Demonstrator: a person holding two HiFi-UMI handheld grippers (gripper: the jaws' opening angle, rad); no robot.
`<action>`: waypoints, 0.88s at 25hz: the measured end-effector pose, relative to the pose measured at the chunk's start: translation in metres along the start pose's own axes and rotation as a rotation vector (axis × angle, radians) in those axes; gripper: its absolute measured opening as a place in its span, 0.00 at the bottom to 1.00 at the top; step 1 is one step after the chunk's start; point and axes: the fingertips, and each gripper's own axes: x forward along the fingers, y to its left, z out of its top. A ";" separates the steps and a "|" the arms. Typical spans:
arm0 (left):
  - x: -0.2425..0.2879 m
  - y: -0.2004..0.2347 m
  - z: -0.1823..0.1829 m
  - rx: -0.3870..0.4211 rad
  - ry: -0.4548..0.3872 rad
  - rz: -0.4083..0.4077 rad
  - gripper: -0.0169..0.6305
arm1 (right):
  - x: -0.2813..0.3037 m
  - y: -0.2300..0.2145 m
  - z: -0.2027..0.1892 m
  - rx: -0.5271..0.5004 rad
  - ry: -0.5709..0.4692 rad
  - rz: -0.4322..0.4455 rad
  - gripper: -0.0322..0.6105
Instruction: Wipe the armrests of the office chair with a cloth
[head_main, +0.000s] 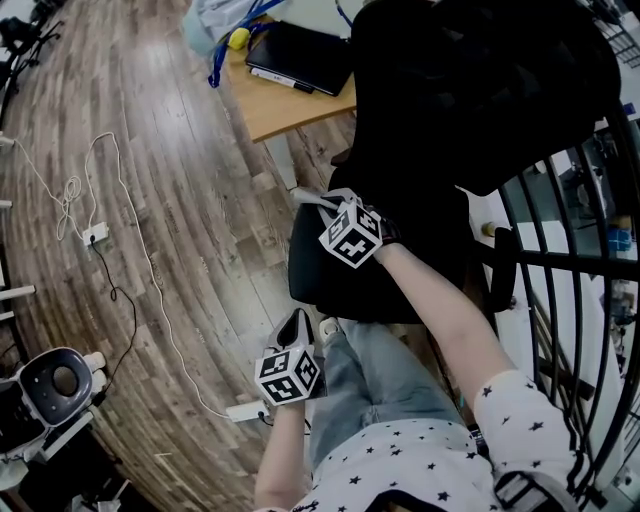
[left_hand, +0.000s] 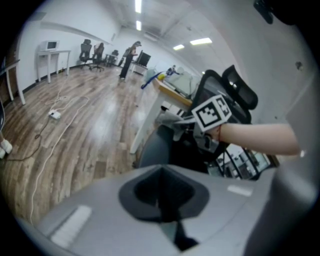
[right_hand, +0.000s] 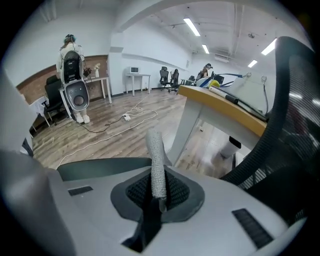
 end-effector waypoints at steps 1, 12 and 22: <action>0.001 -0.001 0.000 -0.001 0.001 -0.001 0.04 | 0.002 0.001 -0.002 0.002 0.008 0.007 0.09; 0.004 -0.005 -0.001 0.006 0.012 -0.012 0.04 | 0.017 0.011 -0.015 -0.007 0.067 0.046 0.09; 0.000 -0.009 -0.002 0.007 0.002 -0.020 0.04 | 0.017 0.013 -0.016 0.018 0.100 0.067 0.09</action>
